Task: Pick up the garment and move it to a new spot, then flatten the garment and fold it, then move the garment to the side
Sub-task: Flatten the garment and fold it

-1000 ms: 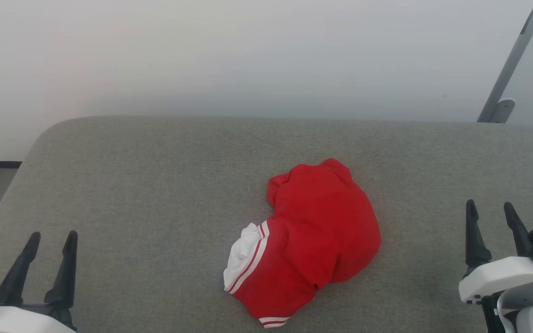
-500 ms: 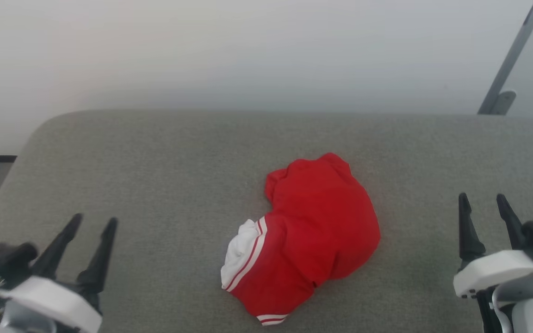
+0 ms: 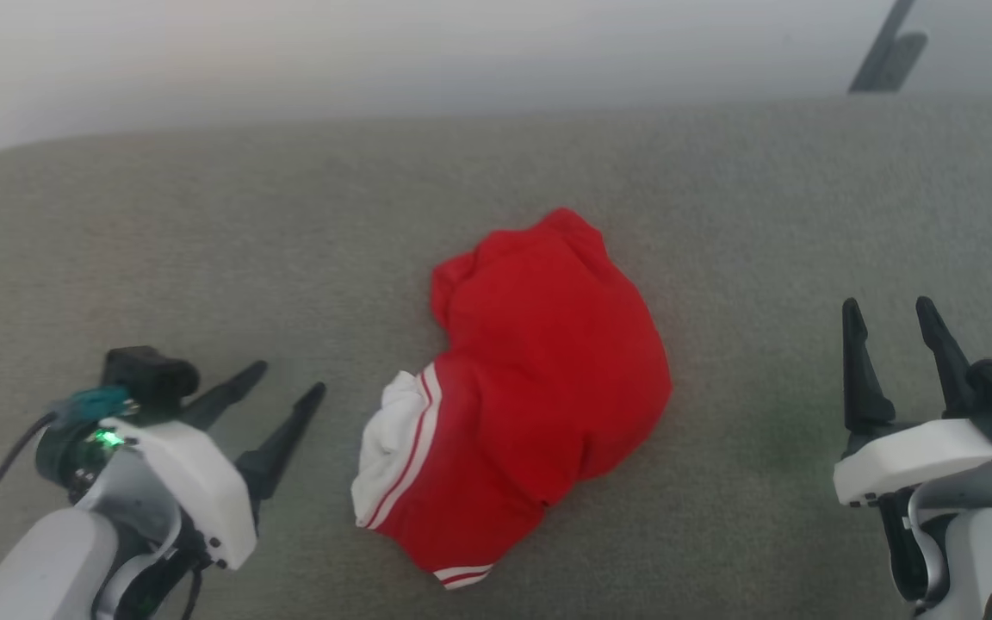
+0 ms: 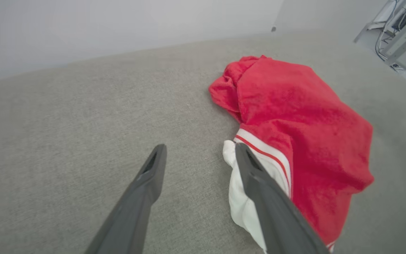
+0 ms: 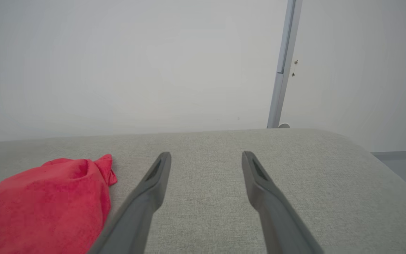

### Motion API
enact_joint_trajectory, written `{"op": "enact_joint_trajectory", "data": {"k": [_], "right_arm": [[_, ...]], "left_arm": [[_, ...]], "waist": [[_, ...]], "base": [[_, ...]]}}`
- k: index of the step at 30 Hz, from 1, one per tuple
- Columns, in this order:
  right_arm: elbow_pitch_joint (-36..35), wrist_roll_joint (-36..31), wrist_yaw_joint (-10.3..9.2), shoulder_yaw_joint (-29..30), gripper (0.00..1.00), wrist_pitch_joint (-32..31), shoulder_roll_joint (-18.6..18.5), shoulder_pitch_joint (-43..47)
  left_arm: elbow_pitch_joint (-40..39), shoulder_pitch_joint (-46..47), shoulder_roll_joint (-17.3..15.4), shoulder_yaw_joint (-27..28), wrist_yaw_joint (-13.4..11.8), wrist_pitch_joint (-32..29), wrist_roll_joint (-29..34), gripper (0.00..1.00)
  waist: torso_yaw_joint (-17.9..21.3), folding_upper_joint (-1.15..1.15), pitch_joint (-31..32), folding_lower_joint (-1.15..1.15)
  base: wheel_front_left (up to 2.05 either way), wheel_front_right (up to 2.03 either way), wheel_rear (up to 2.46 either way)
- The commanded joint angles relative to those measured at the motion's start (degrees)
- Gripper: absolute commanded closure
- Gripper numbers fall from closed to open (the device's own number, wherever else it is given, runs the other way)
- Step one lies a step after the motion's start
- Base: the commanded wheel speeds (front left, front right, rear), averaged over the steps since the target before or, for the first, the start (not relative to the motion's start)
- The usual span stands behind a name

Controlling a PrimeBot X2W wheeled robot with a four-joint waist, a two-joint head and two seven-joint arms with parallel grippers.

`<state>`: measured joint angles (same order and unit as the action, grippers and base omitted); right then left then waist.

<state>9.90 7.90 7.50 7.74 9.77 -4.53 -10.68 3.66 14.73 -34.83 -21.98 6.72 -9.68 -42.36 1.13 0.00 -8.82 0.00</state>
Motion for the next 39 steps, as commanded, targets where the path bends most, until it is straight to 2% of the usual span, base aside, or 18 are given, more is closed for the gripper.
{"op": "enact_joint_trajectory", "data": {"k": [1,9,17,18,19,20,24,29,34,39], "right_arm": [[0.05,-0.13,-0.02,-0.14,0.0,0.53,0.23,-0.66],[1.12,-0.39,-0.02,-0.03,0.0,1.75,0.68,-2.04],[2.14,-0.95,-0.02,0.09,0.0,2.24,0.93,-2.9],[2.25,-1.03,-0.02,0.04,0.0,2.26,0.95,-3.04],[2.36,-1.06,-0.02,0.01,0.0,2.27,0.97,-3.21],[2.44,-1.08,-0.02,-0.05,0.0,2.3,0.99,-3.37],[2.81,-1.22,-0.02,0.02,0.0,2.38,1.07,-3.65],[3.45,-1.66,-0.02,0.61,0.0,2.62,1.07,-3.41],[3.79,-1.74,-0.02,1.51,0.0,2.71,1.08,-2.48],[4.02,-1.68,-0.02,2.02,0.0,2.79,1.21,-1.83]], "left_arm": [[0.39,1.26,0.17,-0.54,0.16,-0.97,-0.11,0.0],[3.24,5.24,1.28,-5.9,0.44,-9.55,-1.16,0.0],[9.33,8.12,2.75,-9.79,-0.17,-14.25,1.19,0.0],[10.08,8.39,3.33,-10.13,-0.05,-14.54,0.77,0.25],[10.79,8.68,3.92,-10.4,0.07,-14.67,0.15,0.66],[11.35,9.0,4.16,-10.78,0.19,-14.89,-0.14,1.0],[12.84,10.16,4.96,-11.65,0.39,-14.18,-1.24,1.0],[12.65,10.99,3.88,-11.39,0.61,-13.03,-1.93,1.0],[10.58,9.22,1.02,-9.04,-1.5,-11.7,-2.08,1.0],[8.49,6.99,-3.31,-5.36,-4.58,-10.58,-2.53,1.0]], "waist": [[1.88,0.0,-2.42,0.0],[3.19,0.0,-4.78,0.0],[3.15,0.0,-5.08,0.0],[3.11,0.0,-5.1,0.0],[3.07,0.0,-5.12,0.0],[3.04,0.0,-5.13,0.0],[2.79,0.0,-5.0,0.0],[2.11,0.0,-4.08,0.0],[1.07,0.0,-2.85,0.0],[-0.26,0.0,-1.94,0.0]], "base": [[0.0,0.0,0.0],[0.0,0.0,0.0],[0.0,0.0,0.0],[0.0,0.0,0.0],[0.0,0.0,0.0],[0.0,0.0,0.0],[0.0,0.0,0.0],[0.0,0.0,0.0],[0.0,0.0,0.0],[0.0,0.0,0.0]]}}
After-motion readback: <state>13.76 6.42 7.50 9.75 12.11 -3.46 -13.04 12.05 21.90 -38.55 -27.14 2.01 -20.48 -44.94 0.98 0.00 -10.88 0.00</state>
